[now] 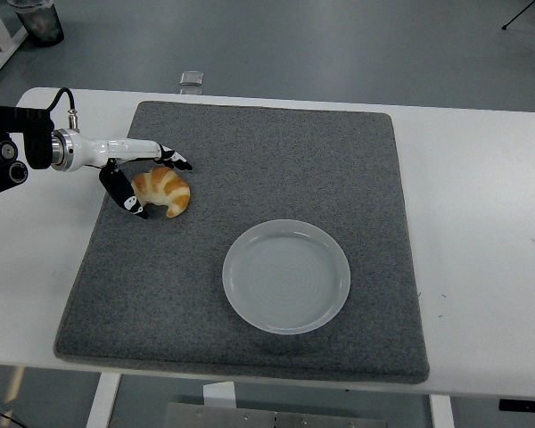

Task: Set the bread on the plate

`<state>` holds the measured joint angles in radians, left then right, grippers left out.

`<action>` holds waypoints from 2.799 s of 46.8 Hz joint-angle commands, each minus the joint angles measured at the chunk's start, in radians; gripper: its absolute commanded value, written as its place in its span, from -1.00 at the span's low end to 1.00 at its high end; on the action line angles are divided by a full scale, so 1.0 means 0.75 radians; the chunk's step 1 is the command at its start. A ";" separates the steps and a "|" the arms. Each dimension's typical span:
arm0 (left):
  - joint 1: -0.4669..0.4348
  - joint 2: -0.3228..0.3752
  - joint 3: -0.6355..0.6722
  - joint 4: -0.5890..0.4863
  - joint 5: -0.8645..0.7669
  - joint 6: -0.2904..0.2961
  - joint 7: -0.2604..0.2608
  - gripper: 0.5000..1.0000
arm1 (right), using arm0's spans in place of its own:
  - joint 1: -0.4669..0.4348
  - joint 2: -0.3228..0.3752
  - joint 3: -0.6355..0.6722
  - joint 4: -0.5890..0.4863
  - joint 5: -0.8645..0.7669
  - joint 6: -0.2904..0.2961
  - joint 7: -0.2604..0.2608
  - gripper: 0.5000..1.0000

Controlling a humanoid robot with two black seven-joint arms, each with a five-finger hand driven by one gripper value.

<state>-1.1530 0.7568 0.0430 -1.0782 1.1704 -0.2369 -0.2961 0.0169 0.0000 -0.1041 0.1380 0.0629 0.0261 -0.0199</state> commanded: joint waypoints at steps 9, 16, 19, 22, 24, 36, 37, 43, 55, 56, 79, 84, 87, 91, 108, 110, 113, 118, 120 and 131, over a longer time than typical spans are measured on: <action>0.016 -0.044 0.000 0.041 0.002 0.030 0.002 0.93 | 0.000 0.000 0.000 0.002 0.000 0.000 0.000 0.81; 0.026 -0.076 0.000 0.075 0.010 0.079 0.002 0.94 | 0.000 0.000 0.000 0.000 0.000 0.000 0.000 0.81; 0.024 -0.081 0.000 0.080 0.008 0.083 0.002 0.94 | 0.000 0.000 0.000 0.002 0.000 0.000 0.000 0.81; 0.024 -0.087 0.002 0.082 0.008 0.085 0.002 0.93 | 0.000 0.000 0.000 0.002 0.000 0.000 0.000 0.81; 0.026 -0.089 0.002 0.084 0.010 0.089 0.002 0.93 | 0.000 0.000 0.000 0.000 0.000 0.000 0.000 0.81; 0.050 -0.109 0.002 0.108 0.018 0.122 0.002 0.90 | 0.000 0.000 0.000 0.000 0.000 0.000 0.000 0.81; 0.052 -0.109 0.002 0.112 0.024 0.124 0.002 0.90 | 0.000 0.000 0.000 0.000 0.000 0.000 0.000 0.81; 0.067 -0.138 0.000 0.125 0.069 0.130 0.002 0.83 | 0.000 0.000 0.000 0.000 0.000 0.000 0.000 0.81; 0.063 -0.152 0.000 0.133 0.106 0.160 0.004 0.57 | 0.000 0.000 0.000 0.000 0.000 0.000 0.000 0.81; 0.063 -0.156 0.000 0.133 0.108 0.160 0.004 0.53 | 0.000 0.000 0.000 0.000 0.000 0.000 0.000 0.81; 0.050 -0.177 -0.002 0.153 0.164 0.207 0.002 -0.87 | 0.000 0.000 0.000 0.000 0.000 0.000 0.000 0.81; 0.048 -0.183 -0.002 0.153 0.176 0.224 0.002 -1.00 | 0.000 0.000 0.002 0.000 0.000 0.000 0.000 0.81; 0.048 -0.185 -0.004 0.155 0.190 0.226 0.002 -1.00 | 0.000 0.000 0.000 0.000 0.000 0.000 0.000 0.81; 0.046 -0.185 -0.004 0.170 0.192 0.234 0.004 -1.00 | 0.000 0.000 0.000 0.000 0.000 0.000 0.000 0.81; -0.031 -0.187 -0.021 0.174 0.168 0.269 0.004 -1.00 | 0.000 0.000 0.000 0.000 0.000 0.000 0.000 0.81; -0.048 -0.187 -0.021 0.170 0.164 0.269 0.004 -1.00 | 0.000 0.000 0.000 0.000 0.000 0.000 0.000 0.81; -0.080 -0.187 -0.021 0.165 0.151 0.269 0.002 -1.00 | 0.000 0.000 0.000 0.000 0.000 0.000 0.000 0.81; -0.136 -0.177 -0.035 0.163 0.129 0.253 -0.004 -1.00 | 0.000 0.000 0.000 0.000 0.000 0.000 0.000 0.81; -0.156 -0.175 -0.049 0.163 0.117 0.246 -0.010 -1.00 | 0.000 0.000 0.000 0.000 0.000 0.000 0.000 0.81; -0.256 -0.144 -0.164 0.143 0.059 0.128 -0.031 -1.00 | 0.000 0.000 0.000 0.000 0.000 0.000 0.000 0.81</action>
<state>-1.3290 0.6393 -0.0507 -0.9605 1.2271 -0.1094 -0.3131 0.0168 0.0000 -0.1043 0.1380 0.0629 0.0261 -0.0199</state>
